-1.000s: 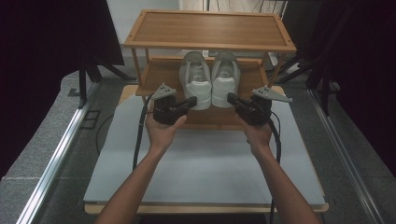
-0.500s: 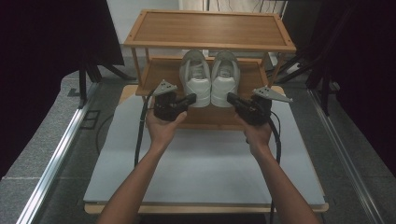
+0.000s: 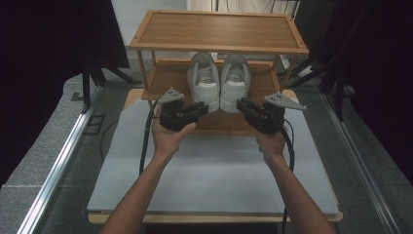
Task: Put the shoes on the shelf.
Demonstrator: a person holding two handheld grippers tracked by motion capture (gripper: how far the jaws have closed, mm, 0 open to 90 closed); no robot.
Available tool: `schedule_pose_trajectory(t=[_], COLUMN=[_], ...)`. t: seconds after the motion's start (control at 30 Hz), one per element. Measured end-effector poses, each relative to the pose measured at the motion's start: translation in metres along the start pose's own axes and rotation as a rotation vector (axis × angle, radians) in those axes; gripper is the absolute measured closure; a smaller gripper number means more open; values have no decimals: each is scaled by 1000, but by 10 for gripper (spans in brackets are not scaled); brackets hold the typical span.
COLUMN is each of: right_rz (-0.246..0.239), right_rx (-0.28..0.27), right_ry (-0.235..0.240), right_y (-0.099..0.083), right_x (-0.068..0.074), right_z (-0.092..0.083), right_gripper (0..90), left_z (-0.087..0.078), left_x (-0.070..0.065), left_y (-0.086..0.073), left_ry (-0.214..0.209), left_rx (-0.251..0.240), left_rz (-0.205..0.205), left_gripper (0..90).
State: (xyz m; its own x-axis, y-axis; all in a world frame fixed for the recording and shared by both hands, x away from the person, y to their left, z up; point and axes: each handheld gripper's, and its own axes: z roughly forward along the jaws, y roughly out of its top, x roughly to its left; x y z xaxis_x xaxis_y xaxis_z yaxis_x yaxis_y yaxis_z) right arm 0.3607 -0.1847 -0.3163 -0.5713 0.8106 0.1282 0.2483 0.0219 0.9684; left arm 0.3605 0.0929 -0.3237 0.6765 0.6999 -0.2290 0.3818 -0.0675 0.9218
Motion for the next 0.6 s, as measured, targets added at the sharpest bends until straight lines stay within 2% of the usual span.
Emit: schedule_pose_trajectory(t=[0.03,0.13,0.27,0.43,0.6], right_rz=[-16,-17,-33,-60,-53], right_rx=[-10,-23,-22,-22,-2], right_ry=[1,27,47,59,79], right_y=[-1,-2,-9,-30,-54], right_x=[0,0,2,11,18], right_z=[-3,-10,-17,-27,-38], right_gripper=[692,647,605,579,554], left_z=[-1,-6,-14,-27,-44], left_x=[-1,-3,-5,-7,-5], left_y=[-1,-8,-20,-40,-71], left_ry=[2,18,16,17,34], left_rx=[-1,-2,-19,-10,-5], left_rz=[2,15,-6,-7,-31], left_gripper=[670,601,525,482,463])
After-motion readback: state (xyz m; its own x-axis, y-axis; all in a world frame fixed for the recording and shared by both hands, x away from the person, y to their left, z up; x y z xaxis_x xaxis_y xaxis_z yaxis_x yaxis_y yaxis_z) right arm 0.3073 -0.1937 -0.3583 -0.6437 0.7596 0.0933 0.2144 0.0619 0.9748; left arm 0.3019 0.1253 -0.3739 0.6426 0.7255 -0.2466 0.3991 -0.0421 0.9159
